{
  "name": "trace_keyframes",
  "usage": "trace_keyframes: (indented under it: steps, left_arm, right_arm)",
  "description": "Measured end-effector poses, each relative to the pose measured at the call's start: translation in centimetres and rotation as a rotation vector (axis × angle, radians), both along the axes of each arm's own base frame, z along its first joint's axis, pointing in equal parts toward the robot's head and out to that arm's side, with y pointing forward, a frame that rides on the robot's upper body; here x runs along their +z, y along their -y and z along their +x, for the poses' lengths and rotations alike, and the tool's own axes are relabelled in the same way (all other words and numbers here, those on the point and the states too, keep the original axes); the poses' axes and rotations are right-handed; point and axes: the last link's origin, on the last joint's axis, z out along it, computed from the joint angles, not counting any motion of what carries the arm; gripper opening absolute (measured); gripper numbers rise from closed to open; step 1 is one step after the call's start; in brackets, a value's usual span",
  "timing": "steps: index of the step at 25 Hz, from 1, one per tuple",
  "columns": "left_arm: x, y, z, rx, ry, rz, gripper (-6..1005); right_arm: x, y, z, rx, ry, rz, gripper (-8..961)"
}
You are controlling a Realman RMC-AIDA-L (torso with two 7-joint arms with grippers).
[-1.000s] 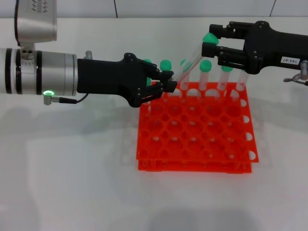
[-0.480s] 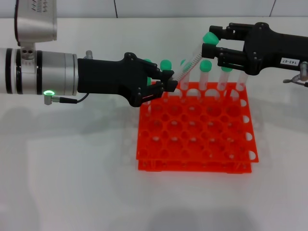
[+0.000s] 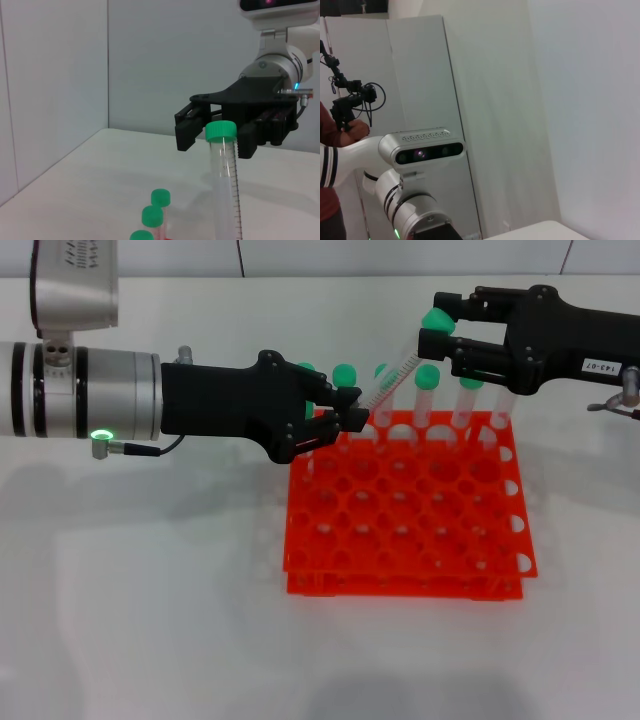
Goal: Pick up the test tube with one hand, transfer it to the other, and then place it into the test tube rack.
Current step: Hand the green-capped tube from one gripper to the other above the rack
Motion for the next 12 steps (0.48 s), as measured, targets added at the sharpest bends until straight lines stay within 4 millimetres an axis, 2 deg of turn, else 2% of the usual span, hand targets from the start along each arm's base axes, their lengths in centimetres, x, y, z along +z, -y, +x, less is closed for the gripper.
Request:
trace_keyframes:
  steps: [12]
  left_arm:
    - [0.17,-0.06,0.01,-0.001,0.008,0.009,172]
  right_arm:
    - [0.07,0.04,0.09,-0.004,-0.005,0.003,435]
